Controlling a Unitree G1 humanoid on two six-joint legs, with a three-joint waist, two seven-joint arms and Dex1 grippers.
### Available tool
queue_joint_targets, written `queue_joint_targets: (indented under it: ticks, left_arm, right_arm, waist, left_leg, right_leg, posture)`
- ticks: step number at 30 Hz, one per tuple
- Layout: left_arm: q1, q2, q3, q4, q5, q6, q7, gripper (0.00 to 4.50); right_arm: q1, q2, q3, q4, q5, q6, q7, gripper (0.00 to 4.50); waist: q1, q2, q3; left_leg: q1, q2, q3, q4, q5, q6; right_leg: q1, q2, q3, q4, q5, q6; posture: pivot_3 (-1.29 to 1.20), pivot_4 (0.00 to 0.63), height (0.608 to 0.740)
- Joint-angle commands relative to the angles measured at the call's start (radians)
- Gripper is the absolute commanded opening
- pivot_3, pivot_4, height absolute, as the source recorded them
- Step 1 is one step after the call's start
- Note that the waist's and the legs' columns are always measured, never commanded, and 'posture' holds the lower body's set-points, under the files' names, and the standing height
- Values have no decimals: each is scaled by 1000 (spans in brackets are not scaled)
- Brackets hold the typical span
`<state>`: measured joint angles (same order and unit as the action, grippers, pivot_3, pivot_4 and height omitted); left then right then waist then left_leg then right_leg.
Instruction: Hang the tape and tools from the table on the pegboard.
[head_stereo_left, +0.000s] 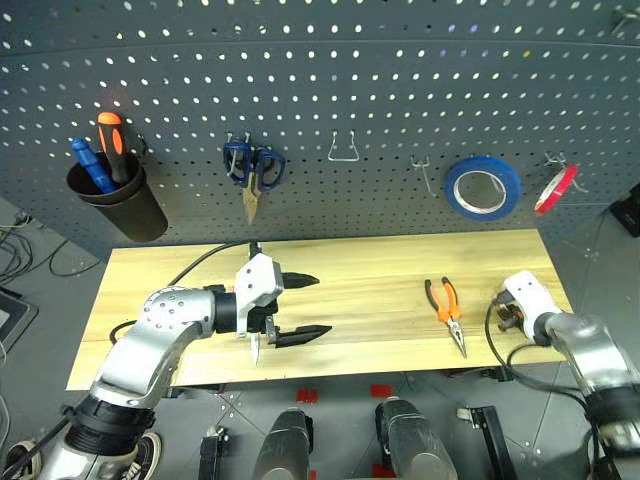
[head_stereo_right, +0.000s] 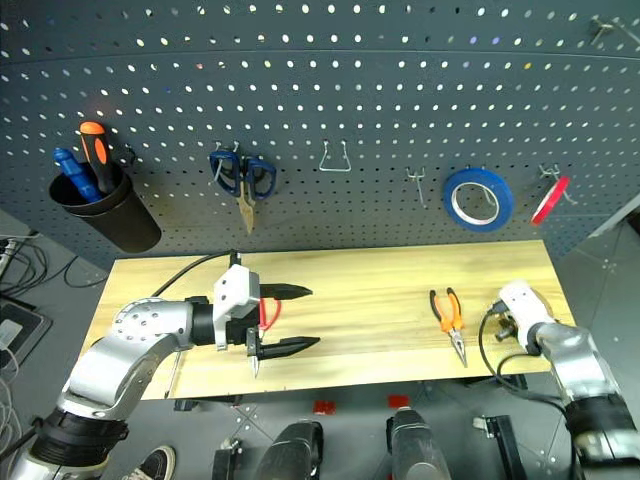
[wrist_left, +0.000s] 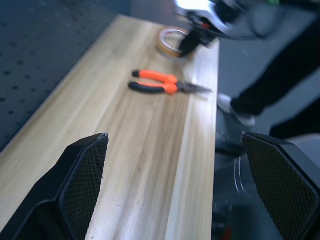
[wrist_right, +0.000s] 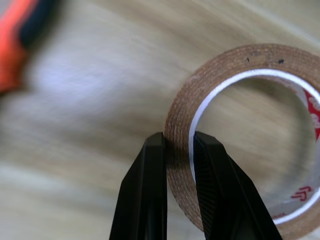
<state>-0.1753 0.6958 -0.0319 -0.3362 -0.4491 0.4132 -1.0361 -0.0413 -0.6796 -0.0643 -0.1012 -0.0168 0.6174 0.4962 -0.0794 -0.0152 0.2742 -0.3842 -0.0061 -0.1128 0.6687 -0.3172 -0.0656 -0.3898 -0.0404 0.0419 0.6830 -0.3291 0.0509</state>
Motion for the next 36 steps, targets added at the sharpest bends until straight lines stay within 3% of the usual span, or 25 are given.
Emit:
queue_joint_targets:
  ticks: [1, 5, 8, 13, 24, 34, 36]
  left_arm:
    - [28, -10, 64, -49, -28, -13, 41, 4500]
    - [54, -28, 92, -49, -27, -36, 76, 4500]
    - [63, -41, 107, -54, -35, -43, 93, 4500]
    - [60, -60, 144, -49, -56, -61, 115, 4500]
    - [-2, -102, 170, -94, -120, -33, 182, 4500]
    - [-6, -87, 161, -101, -113, -15, 197, 4500]
    - [-9, -86, 154, -98, -111, -12, 193, 4500]
  right_arm:
    - [124, 34, -58, -351, -29, 54, -73, 457]
    - [318, 121, 58, -637, -151, -65, -195, 457]
    - [375, 144, 167, -719, -269, -207, -258, 457]
    - [193, 166, 265, -663, -372, -344, -273, 457]
    - [-160, 230, 305, -296, -350, -509, -230, 457]
    - [-337, 277, 320, -25, -347, -614, -213, 457]
    - [-338, 286, 318, -7, -349, -606, -212, 1167]
  waist:
    - [-4, 0, 0]
    - [-4, 0, 0]
    - [-6, 0, 0]
    - [-15, -1, 1]
    - [-5, -2, 1]
    - [-7, -2, 1]
    - [-6, -2, 1]
  left_leg:
    - [1, 0, 0, 0, 0, 0]
    - [2, 1, -2, 0, 0, 0]
    - [4, 1, -1, -1, 1, -1]
    - [5, 0, 0, 5, 2, 0]
    - [3, 0, 0, 9, 3, 0]
    - [3, 0, 1, 9, 3, 0]
    - [3, 0, 1, 9, 3, 0]
  right_leg:
    - [0, 0, 1, 0, 0, 0]
    - [1, 0, 0, 2, 0, 0]
    - [1, 1, 1, 4, 0, 0]
    - [1, 1, 5, 5, 6, 3]
    - [1, 2, 2, 7, 8, 1]
    - [0, 2, 2, 7, 8, 1]
    - [0, 2, 2, 8, 8, 1]
  posture:
    - [-104, 261, 740]
    - [-124, 265, 740]
    - [-123, 266, 740]
    - [-115, 264, 740]
    - [-93, 257, 740]
    - [-59, 249, 740]
    - [-59, 249, 740]
